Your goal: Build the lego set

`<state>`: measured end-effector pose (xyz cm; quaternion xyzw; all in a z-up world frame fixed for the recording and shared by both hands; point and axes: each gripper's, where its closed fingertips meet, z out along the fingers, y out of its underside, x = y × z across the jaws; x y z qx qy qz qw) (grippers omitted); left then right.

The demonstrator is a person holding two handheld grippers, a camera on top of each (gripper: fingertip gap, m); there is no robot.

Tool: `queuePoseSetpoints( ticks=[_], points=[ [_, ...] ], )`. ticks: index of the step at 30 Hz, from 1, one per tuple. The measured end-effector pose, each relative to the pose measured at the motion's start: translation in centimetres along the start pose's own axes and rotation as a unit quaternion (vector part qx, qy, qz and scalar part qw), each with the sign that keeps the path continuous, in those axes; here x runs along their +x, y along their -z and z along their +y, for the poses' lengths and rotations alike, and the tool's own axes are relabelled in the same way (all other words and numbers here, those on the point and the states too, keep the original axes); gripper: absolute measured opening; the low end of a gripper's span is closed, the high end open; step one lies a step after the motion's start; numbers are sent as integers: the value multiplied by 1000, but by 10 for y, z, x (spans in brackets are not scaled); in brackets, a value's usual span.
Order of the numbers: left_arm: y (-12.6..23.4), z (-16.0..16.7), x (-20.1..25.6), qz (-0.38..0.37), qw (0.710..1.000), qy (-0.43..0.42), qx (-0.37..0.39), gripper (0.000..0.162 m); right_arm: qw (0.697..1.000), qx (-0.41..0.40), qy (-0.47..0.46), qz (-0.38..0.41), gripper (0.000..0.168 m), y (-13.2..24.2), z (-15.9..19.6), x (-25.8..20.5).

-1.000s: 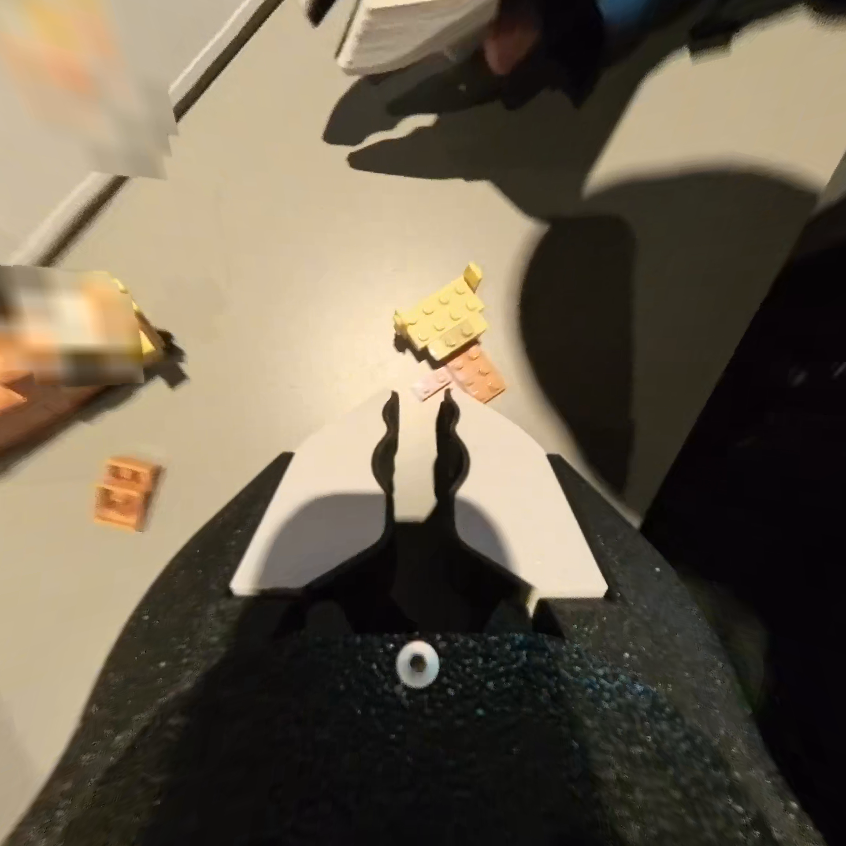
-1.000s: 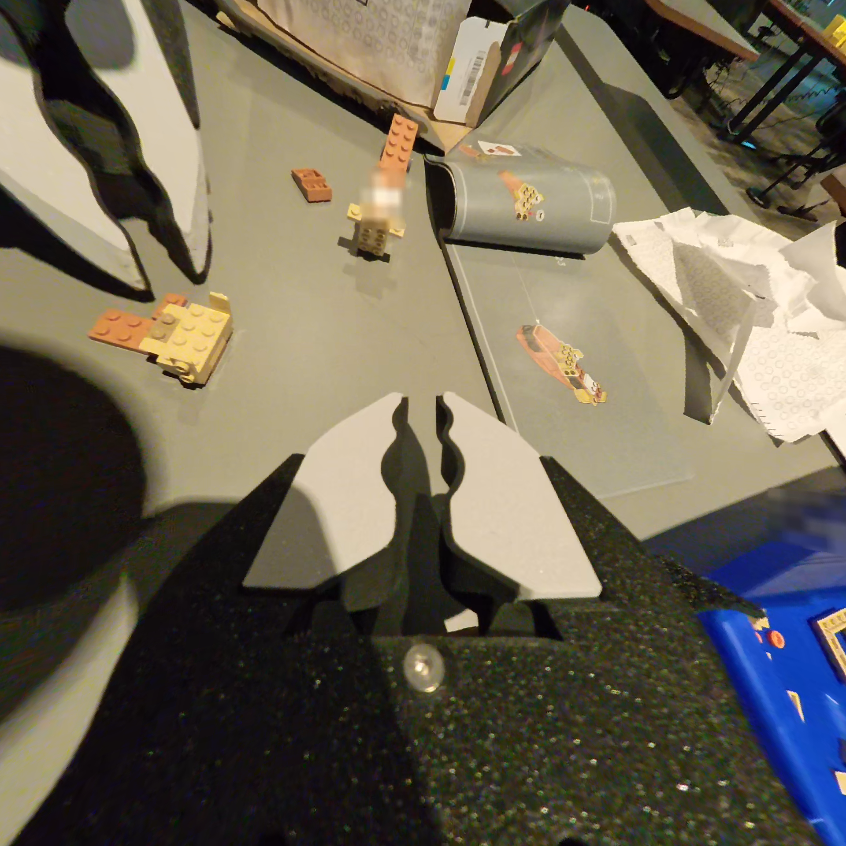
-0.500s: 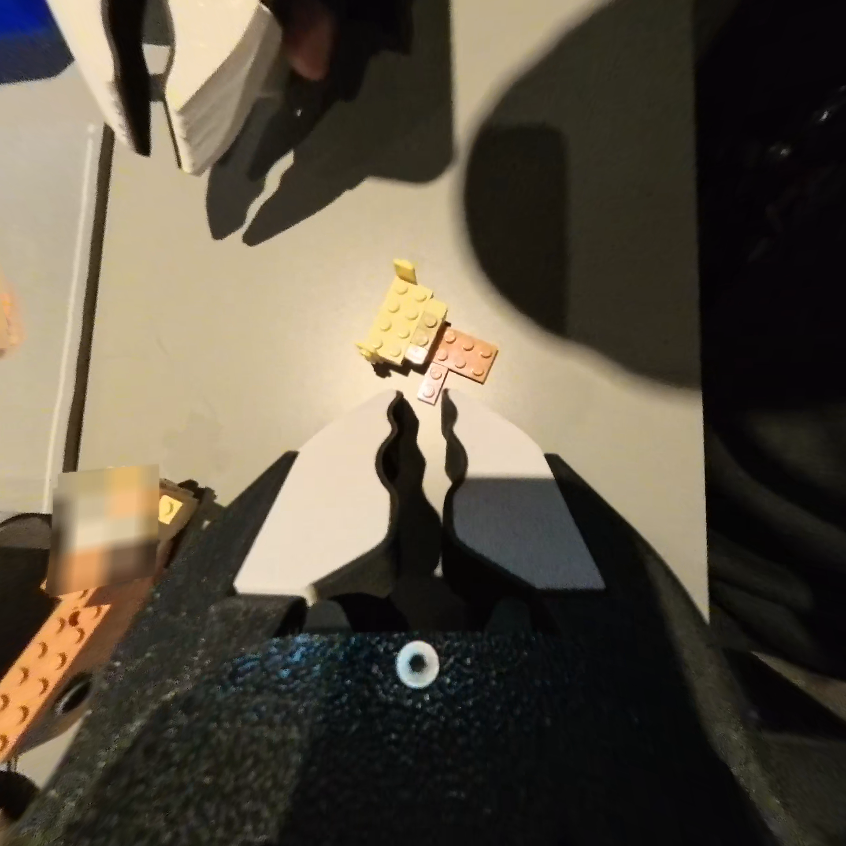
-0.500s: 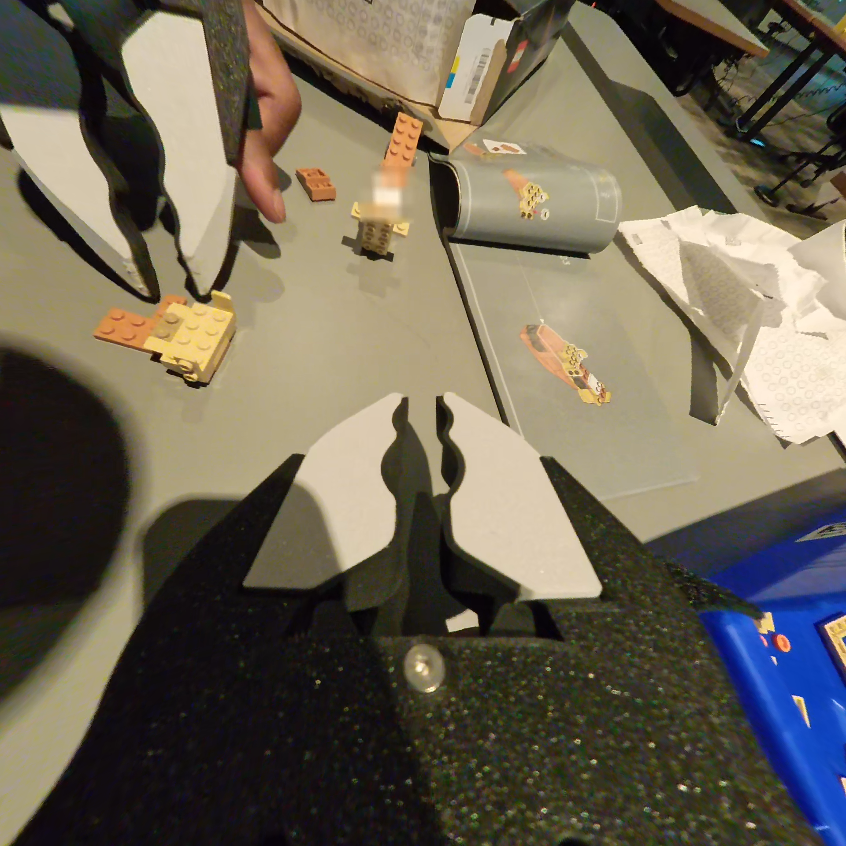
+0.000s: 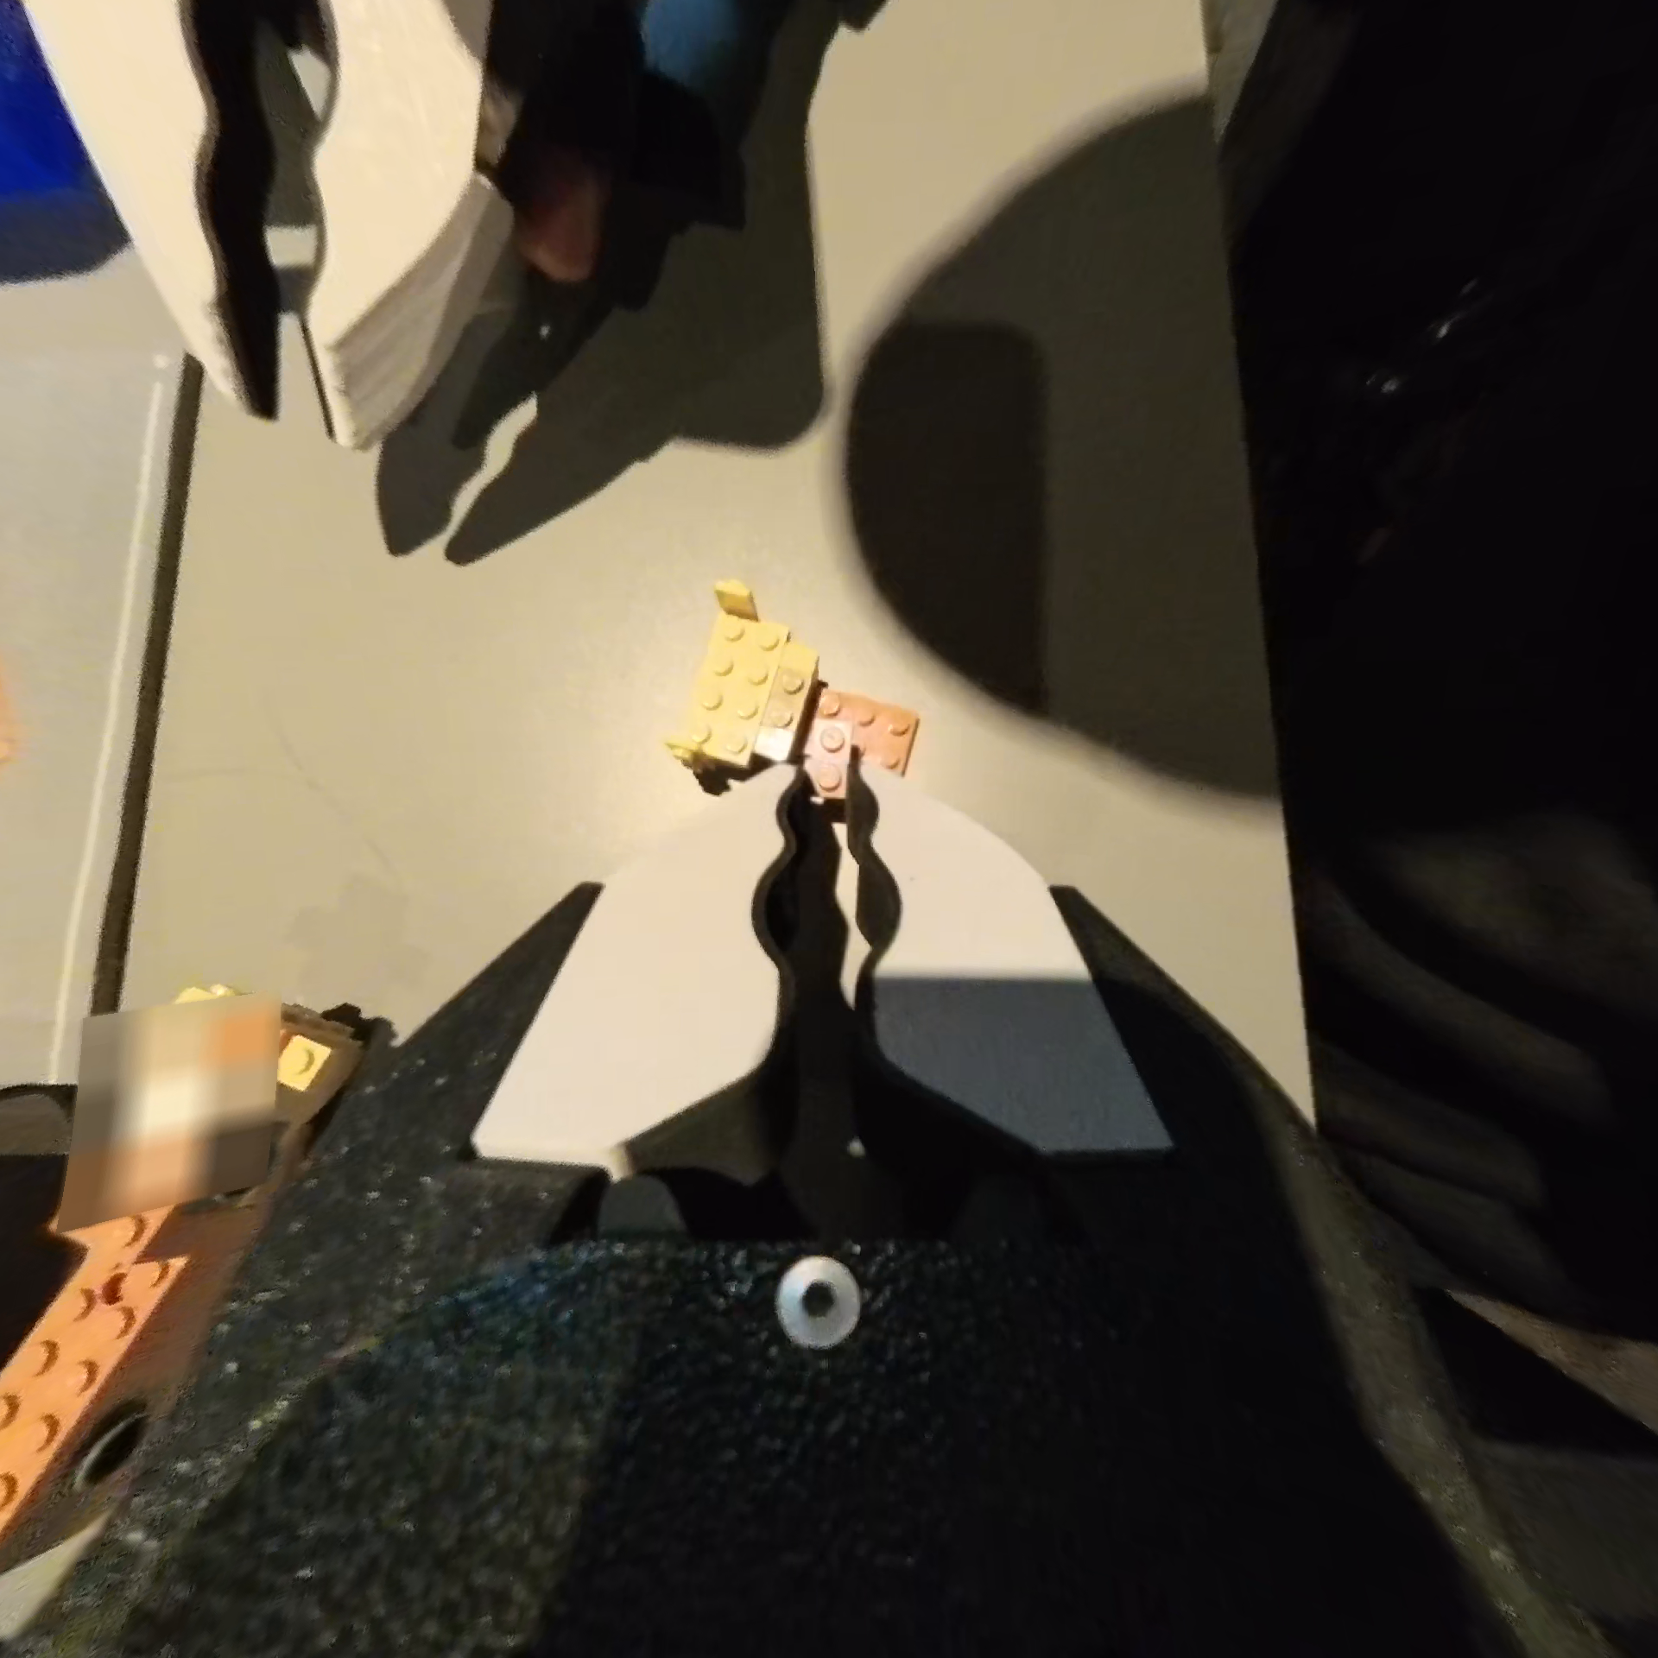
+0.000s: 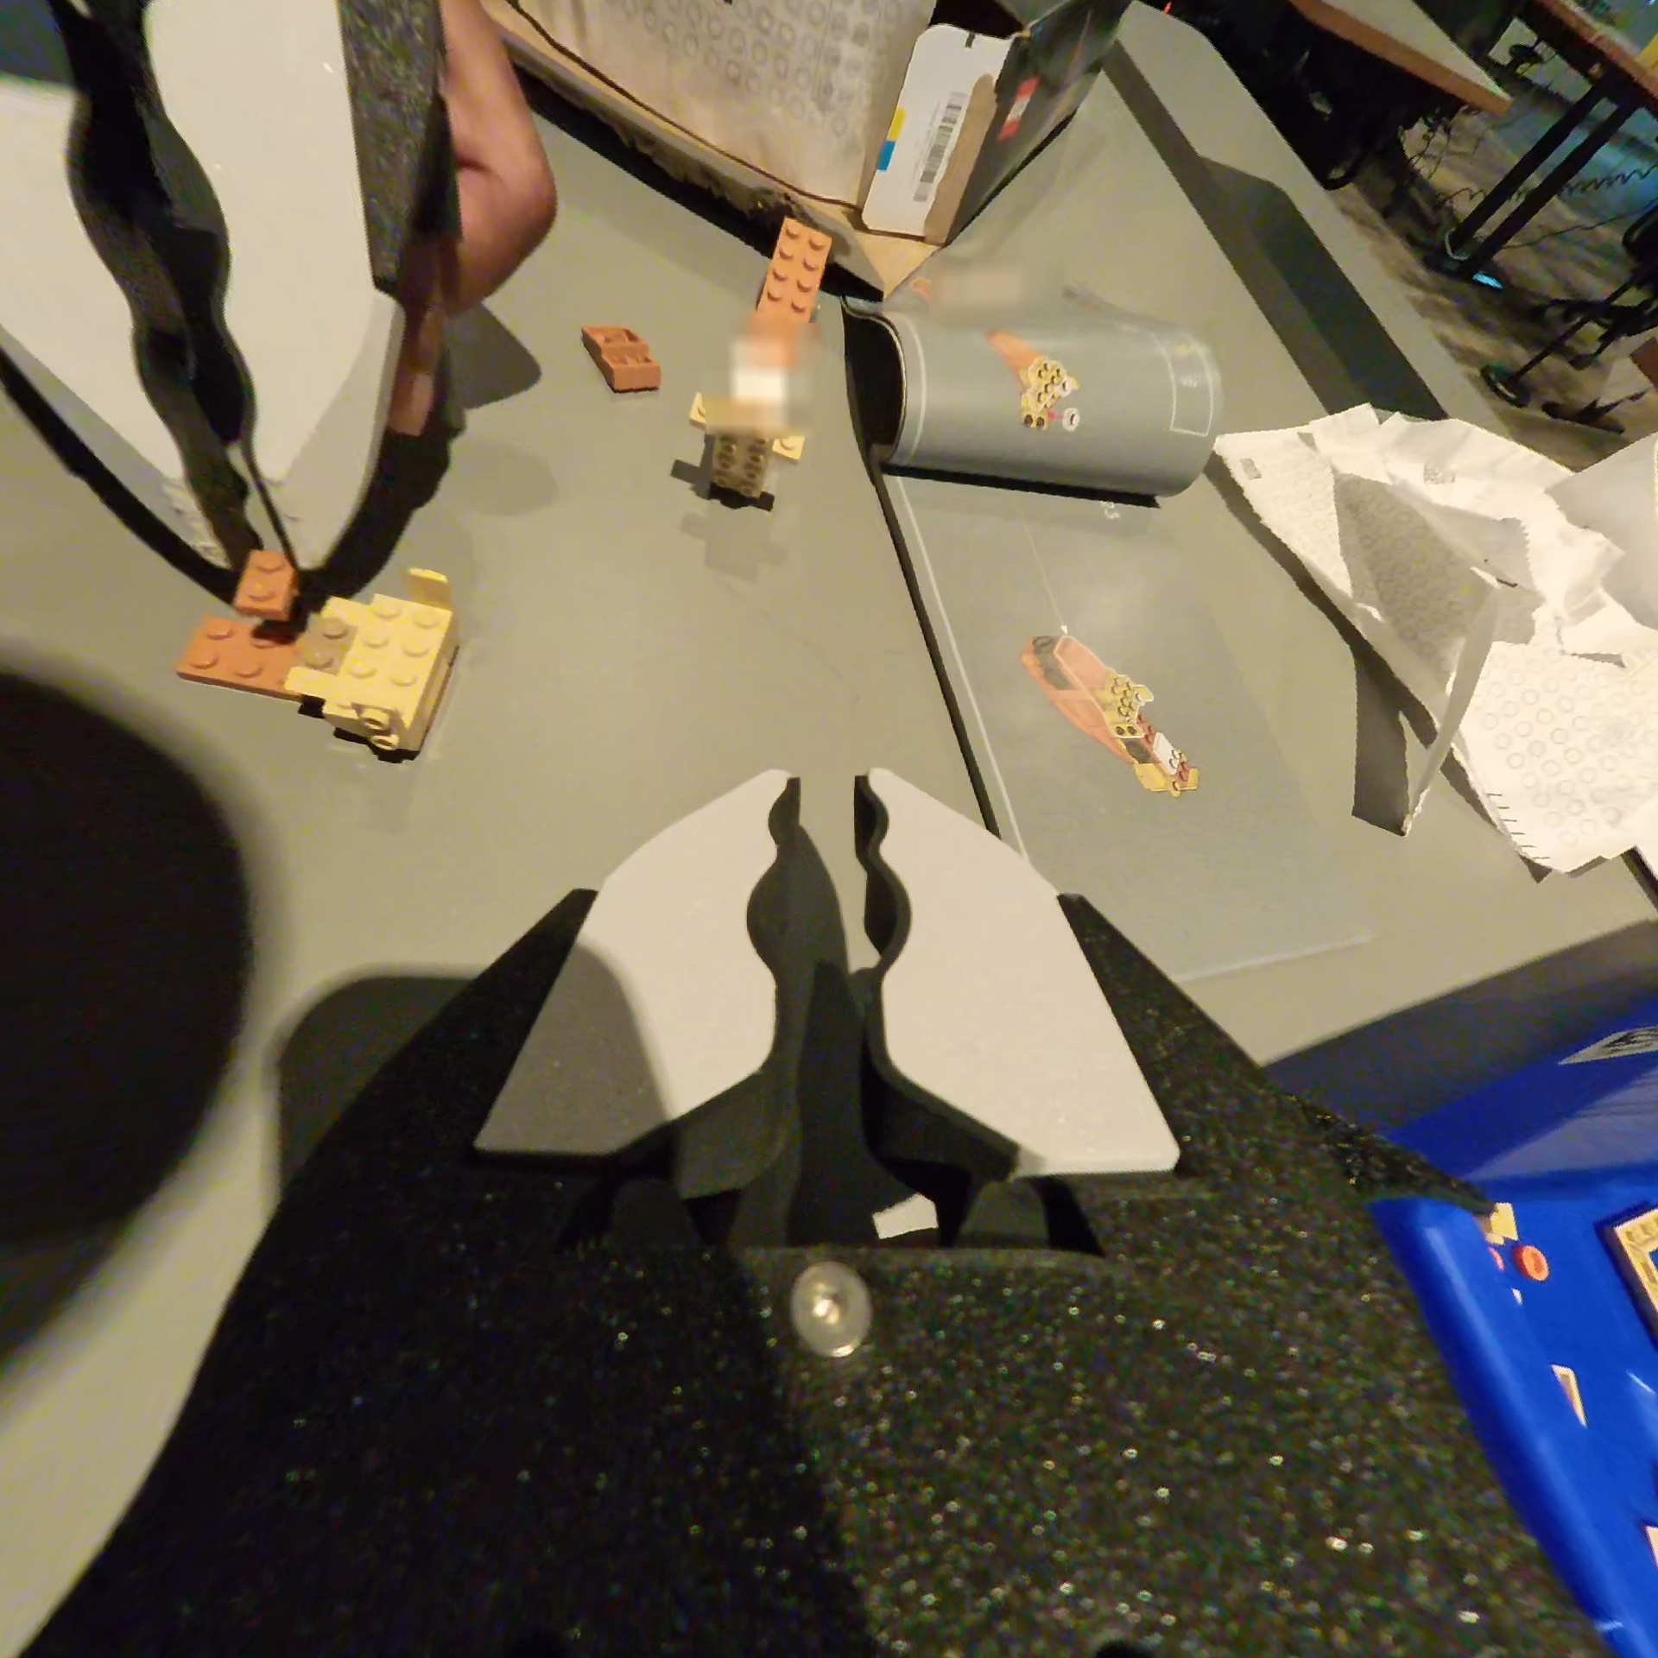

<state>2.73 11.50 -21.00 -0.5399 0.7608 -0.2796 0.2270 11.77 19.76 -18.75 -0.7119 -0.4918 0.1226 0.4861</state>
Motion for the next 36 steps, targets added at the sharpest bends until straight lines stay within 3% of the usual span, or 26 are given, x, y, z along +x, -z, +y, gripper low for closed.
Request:
queuePoseSetpoints(
  ticks=[13,36],
  points=[
    [-10,1,-2,-63,995,-37,-63,7,1000,-3,7,2,11,0,0,-1],
    [-9,-4,-7,-152,984,-64,-70,8,1000,-6,16,4,11,-1,1,-3]
  ],
)
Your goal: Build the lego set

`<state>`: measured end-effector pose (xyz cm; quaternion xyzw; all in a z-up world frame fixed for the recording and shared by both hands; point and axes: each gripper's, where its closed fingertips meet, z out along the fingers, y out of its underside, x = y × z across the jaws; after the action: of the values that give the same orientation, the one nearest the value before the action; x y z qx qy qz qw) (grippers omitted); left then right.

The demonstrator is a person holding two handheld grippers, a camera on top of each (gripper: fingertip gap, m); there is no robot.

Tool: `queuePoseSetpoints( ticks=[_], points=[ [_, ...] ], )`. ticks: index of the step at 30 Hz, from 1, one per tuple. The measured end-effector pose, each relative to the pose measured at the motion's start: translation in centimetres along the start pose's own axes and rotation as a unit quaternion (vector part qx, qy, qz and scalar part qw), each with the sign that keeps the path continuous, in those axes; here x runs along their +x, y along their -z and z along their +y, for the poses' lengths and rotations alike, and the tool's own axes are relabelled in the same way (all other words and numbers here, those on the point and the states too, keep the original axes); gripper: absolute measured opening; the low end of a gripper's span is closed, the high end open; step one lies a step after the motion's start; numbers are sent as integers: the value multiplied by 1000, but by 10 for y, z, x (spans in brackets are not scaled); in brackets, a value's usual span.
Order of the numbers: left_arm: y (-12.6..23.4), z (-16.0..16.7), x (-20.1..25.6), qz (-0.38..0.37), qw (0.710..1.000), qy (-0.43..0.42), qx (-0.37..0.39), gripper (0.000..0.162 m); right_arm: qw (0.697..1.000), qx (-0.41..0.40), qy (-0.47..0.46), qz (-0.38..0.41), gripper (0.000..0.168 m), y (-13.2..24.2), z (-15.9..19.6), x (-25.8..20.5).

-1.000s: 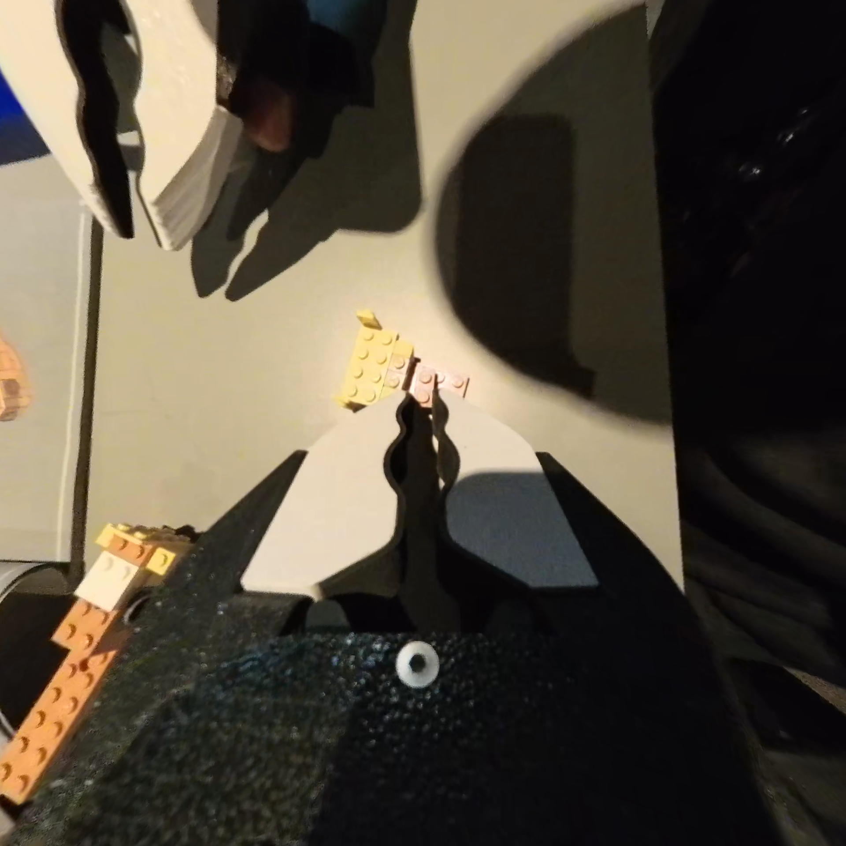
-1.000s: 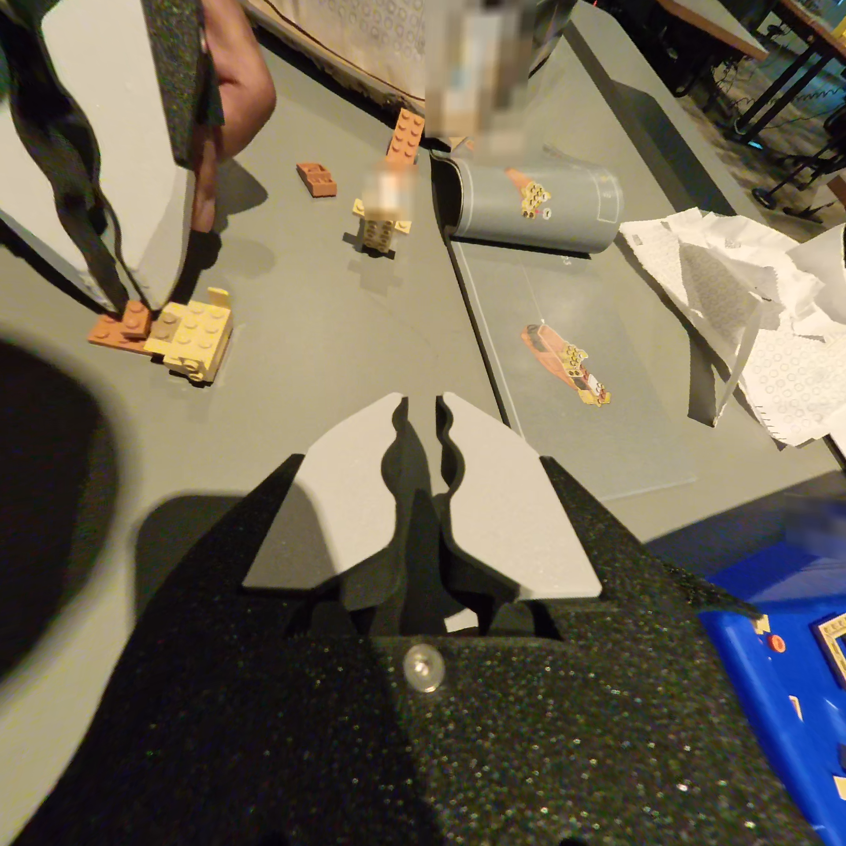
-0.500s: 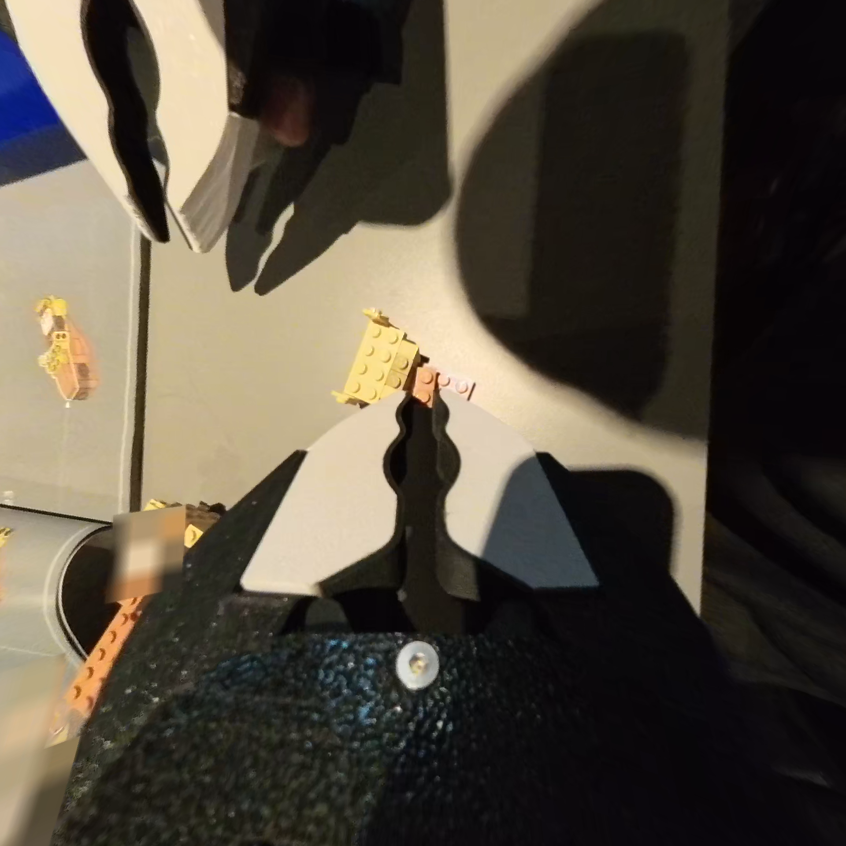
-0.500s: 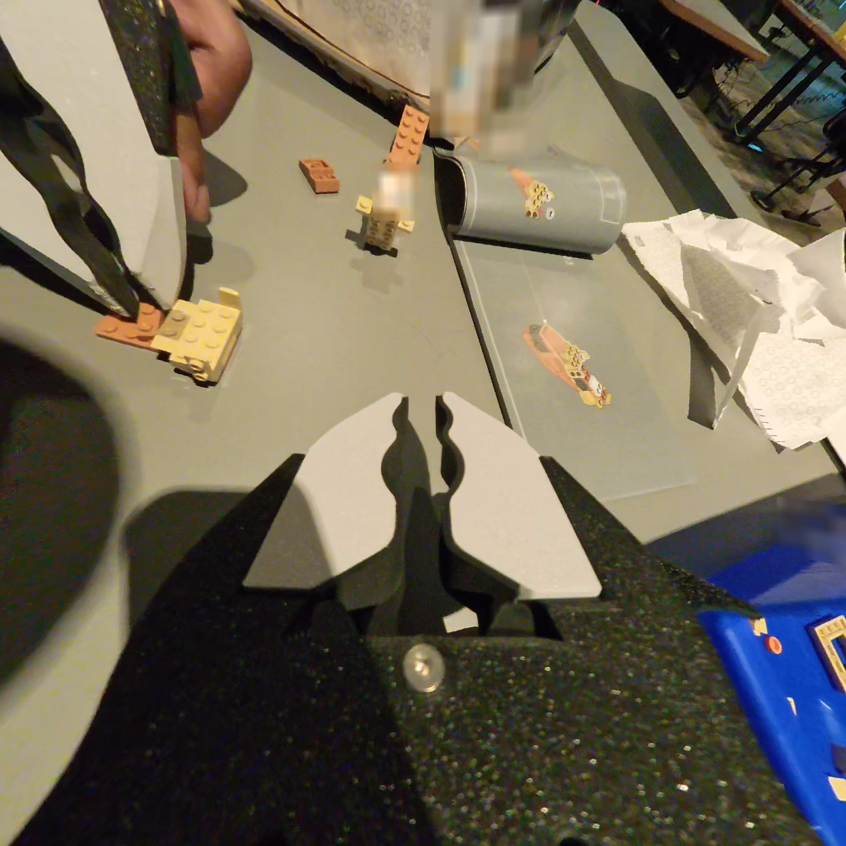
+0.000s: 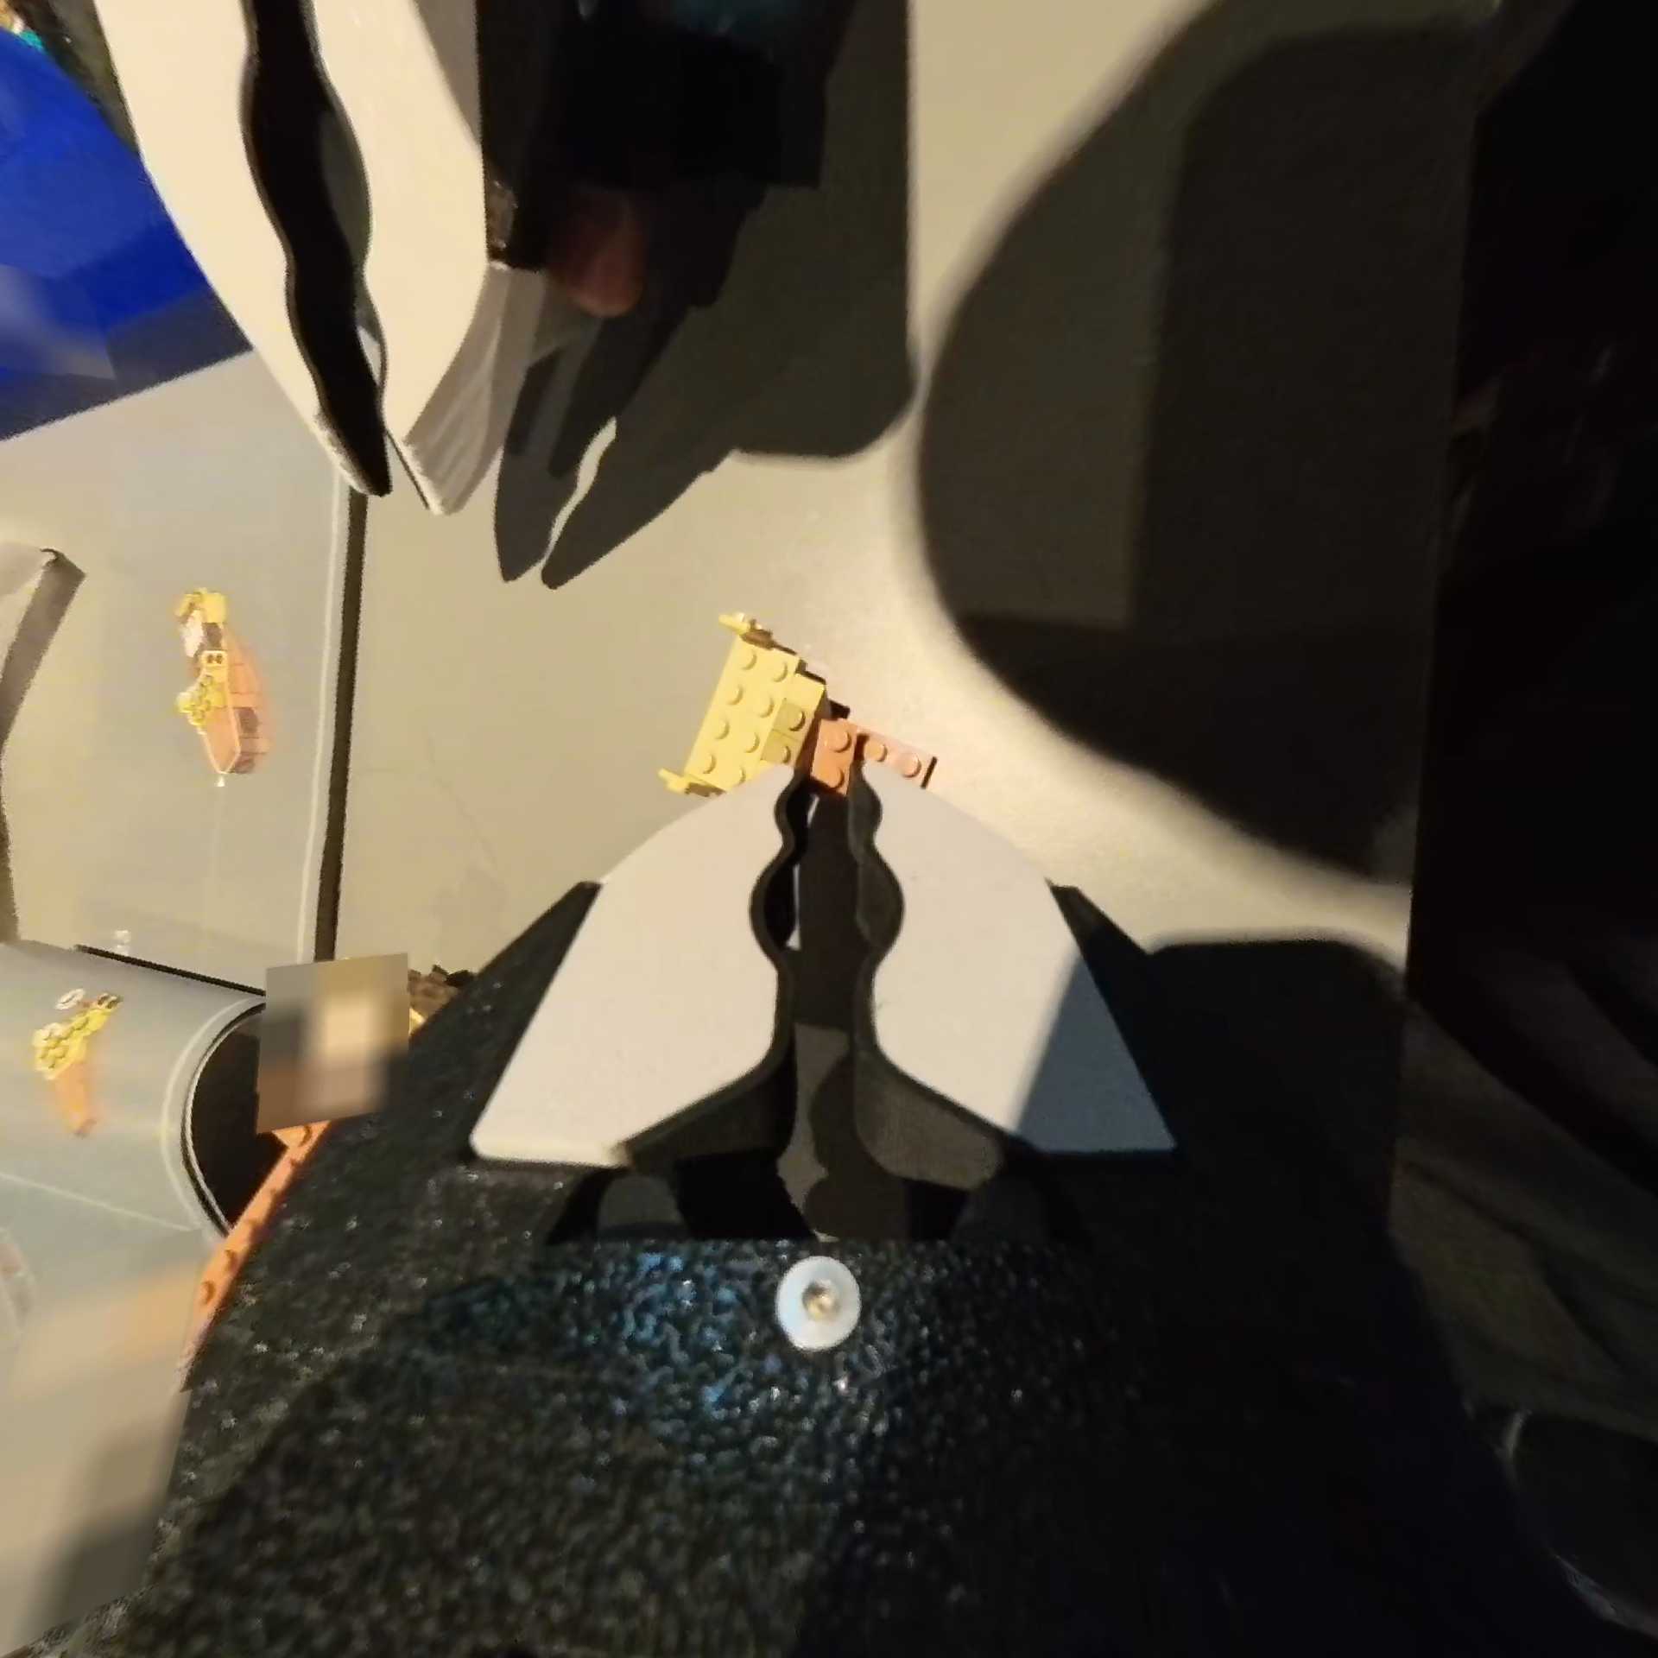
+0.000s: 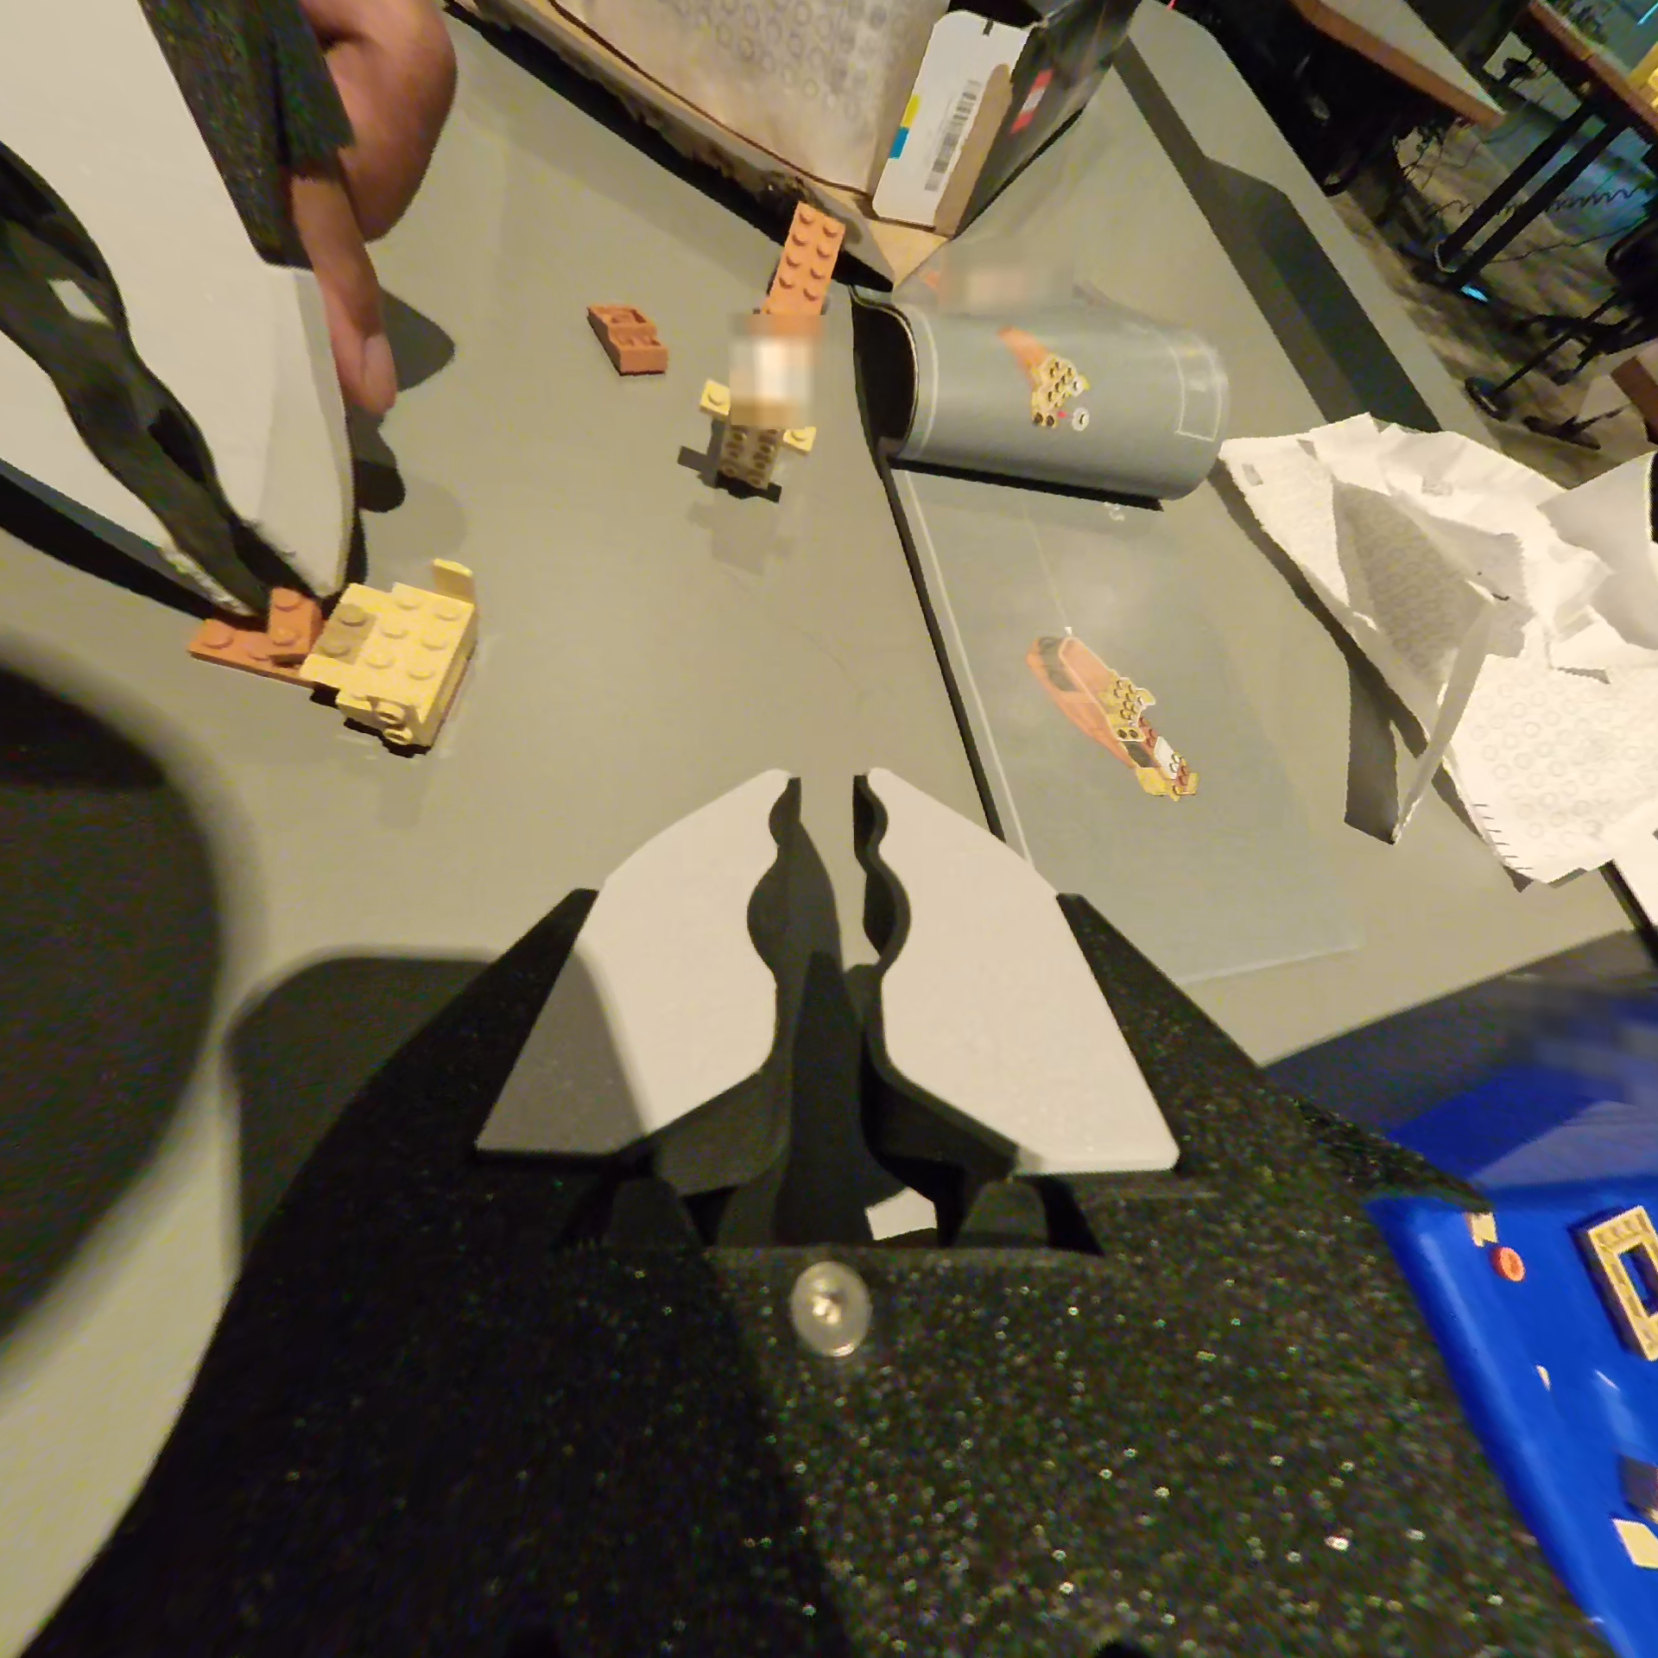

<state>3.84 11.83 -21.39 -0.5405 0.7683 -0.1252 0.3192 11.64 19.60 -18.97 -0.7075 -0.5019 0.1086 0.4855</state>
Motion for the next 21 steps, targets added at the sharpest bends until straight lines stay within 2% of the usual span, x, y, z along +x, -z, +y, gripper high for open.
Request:
queuePoseSetpoints(
  ticks=[9,13,15,17,19,21],
  points=[
    [0,-1,-1,-17,1000,-9,3,14,1000,-1,2,1,11,0,0,0],
    [4,-2,-3,-15,999,31,19,15,1000,-1,2,0,11,0,0,0],
    [9,-3,-7,-16,995,89,30,16,1000,-1,2,1,11,0,0,0],
    [12,-1,-7,5,983,182,34,17,1000,-1,2,1,11,0,0,0],
    [15,5,-12,0,955,293,36,15,1000,-1,4,1,11,-1,0,-1],
    [16,9,-12,7,913,405,43,16,1000,-2,6,2,11,-1,0,-1]
  ],
)
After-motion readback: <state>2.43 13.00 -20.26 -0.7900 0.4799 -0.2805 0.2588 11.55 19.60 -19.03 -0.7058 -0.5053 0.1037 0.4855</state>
